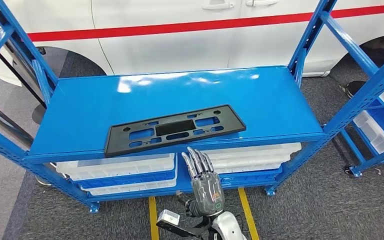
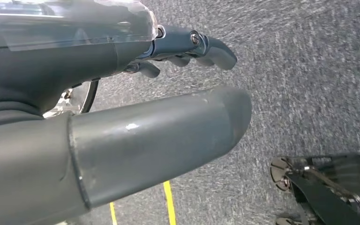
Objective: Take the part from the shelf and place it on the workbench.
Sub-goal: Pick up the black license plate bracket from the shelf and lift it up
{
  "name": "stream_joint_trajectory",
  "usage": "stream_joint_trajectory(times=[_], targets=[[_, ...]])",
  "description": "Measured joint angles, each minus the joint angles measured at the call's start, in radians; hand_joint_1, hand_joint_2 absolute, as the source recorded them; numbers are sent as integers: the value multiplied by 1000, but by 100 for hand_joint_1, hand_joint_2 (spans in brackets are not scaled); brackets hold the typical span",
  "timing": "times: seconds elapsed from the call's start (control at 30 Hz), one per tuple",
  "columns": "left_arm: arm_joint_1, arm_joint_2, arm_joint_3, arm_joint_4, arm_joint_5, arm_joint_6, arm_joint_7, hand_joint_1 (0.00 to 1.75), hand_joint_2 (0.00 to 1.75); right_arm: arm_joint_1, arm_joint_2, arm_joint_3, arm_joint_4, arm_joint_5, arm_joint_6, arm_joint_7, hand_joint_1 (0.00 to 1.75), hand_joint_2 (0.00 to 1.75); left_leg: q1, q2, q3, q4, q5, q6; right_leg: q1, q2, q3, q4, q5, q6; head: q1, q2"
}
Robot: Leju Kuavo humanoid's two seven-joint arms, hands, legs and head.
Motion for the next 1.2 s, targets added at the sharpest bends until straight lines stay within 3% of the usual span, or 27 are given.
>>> stream_joint_trajectory(times=[0.1, 0.13, 0.2, 0.23, 0.27, 0.3, 0.37, 0.43, 0.5, 0.6, 0.67, 0.73, 0.77, 0.8, 0.87, 0.93, 1.0, 1.1, 1.13, 1.2], targets=[[2, 0, 3, 0, -2, 0, 6, 0, 0, 2, 13, -28, -1, -4, 0, -57, 0, 175, 5, -1, 21, -11, -2, 21, -2, 2, -10, 40, -17, 14, 0, 0], [3, 0, 4, 0, -4, 0, 7, 0, 0, 3, 17, -37, -1, -6, 0, -68, 0, 175, 6, -1, 28, -14, -3, 26, -4, 3, -31, 83, -40, 16, 0, 0], [3, 0, 5, 0, -6, 1, 9, 0, 0, 4, 23, -51, 0, -9, 0, -79, 0, 175, 4, -1, 32, -14, -8, 32, -6, 4, -108, 210, -94, 22, 0, 0], [2, 1, 6, 0, -6, 1, 9, 0, 0, 6, 25, -58, 0, -10, 0, -81, 0, 175, 4, -2, 35, -14, -11, 33, -6, 4, -146, 261, -107, 24, 0, 0], [3, 1, 6, 0, -7, 1, 10, 0, 0, 7, 27, -64, 0, -11, 0, -81, 0, 175, 3, -2, 40, -14, -16, 33, -7, 4, -171, 284, -102, 25, 0, 0], [3, 1, 6, 0, -7, 1, 10, 0, 0, 8, 29, -68, 1, -12, 0, -81, 0, 175, 3, -3, 48, -13, -22, 32, -7, 4, -176, 268, -76, 24, 0, 0], [5, 1, 7, 0, -7, 1, 11, 0, 0, 9, 32, -73, 1, -12, 0, -81, 0, 175, 3, -5, 67, -14, -38, 27, -4, 4, -138, 143, 18, 15, 0, 0], [4, 0, 7, 0, -7, 1, 12, 0, 0, 10, 34, -76, 2, -12, 0, -83, 0, 175, 2, -6, 81, -14, -52, 18, 4, 4, -104, 41, 50, 2, 1, 0], [2, -1, 8, 1, -8, 1, 13, 0, 0, 12, 37, -83, 3, -12, 0, -91, 0, 175, 0, -6, 91, -8, -57, 5, 8, 6, -96, 21, 41, -10, 2, 0], [0, 1, 10, 1, -12, 1, 16, 0, 0, 14, 45, -96, 3, -11, 0, -113, 0, 175, -1, -3, 85, 37, -69, -10, 1, 6, -67, 8, 50, -26, 3, 0], [-2, 3, 13, 1, -17, 1, 17, 0, 0, 14, 49, -102, 3, -11, 0, -118, 0, 175, 3, -1, 32, 134, -108, -18, -1, 3, -52, 3, 41, -34, 2, 0], [-1, 3, 14, 1, -22, 2, 19, 0, 0, 15, 51, -108, 3, -9, 0, -117, 0, 175, 6, -1, -45, 244, -154, -26, -1, 3, -42, 3, 29, -36, 2, 0], [1, 3, 15, 1, -25, 3, 21, 0, 0, 15, 53, -111, 3, -5, 0, -117, 0, 175, 6, -1, -71, 267, -156, -28, 0, 4, -34, 3, 22, -36, 2, 0], [3, 4, 16, 1, -27, 5, 23, 0, 0, 15, 53, -114, 3, 0, 0, -115, 0, 175, 6, -1, -81, 256, -135, -29, 0, 6, -24, 3, 15, -36, 2, 0], [6, 6, 18, 1, -34, 9, 26, 0, 0, 15, 56, -118, 3, 11, 0, -112, 0, 175, 6, 0, -62, 147, -42, -26, 0, 8, 0, 3, -2, -32, 2, 0], [6, 7, 20, 1, -42, 13, 28, 0, 0, 14, 57, -120, 3, 21, 0, -104, 0, 175, 2, 1, -40, 52, 12, -18, 1, 7, 16, 5, -17, -24, 2, 0], [5, 8, 20, 2, -51, 18, 29, 0, 0, 13, 57, -121, 2, 32, 0, -89, 0, 175, -4, 2, -37, 30, 15, -6, 3, 6, 19, 4, -26, -14, 2, 0], [6, 9, 20, 2, -62, 25, 27, 0, 0, 9, 57, -121, -3, 51, 0, -54, 0, 175, 1, 2, -29, 17, 21, 12, 4, 6, 18, 17, -47, 2, 2, 0], [5, 9, 20, 2, -64, 26, 26, 0, 0, 7, 57, -121, -5, 55, 0, -43, 0, 175, 3, 2, -24, 12, 21, 17, 4, 6, 4, 48, -65, 6, 2, 0], [3, 9, 20, 2, -66, 28, 25, 0, 0, 5, 57, -120, -6, 61, 0, -21, 0, 175, 4, 2, -19, 8, 17, 27, 1, 6, -64, 168, -116, 12, 3, 0]])
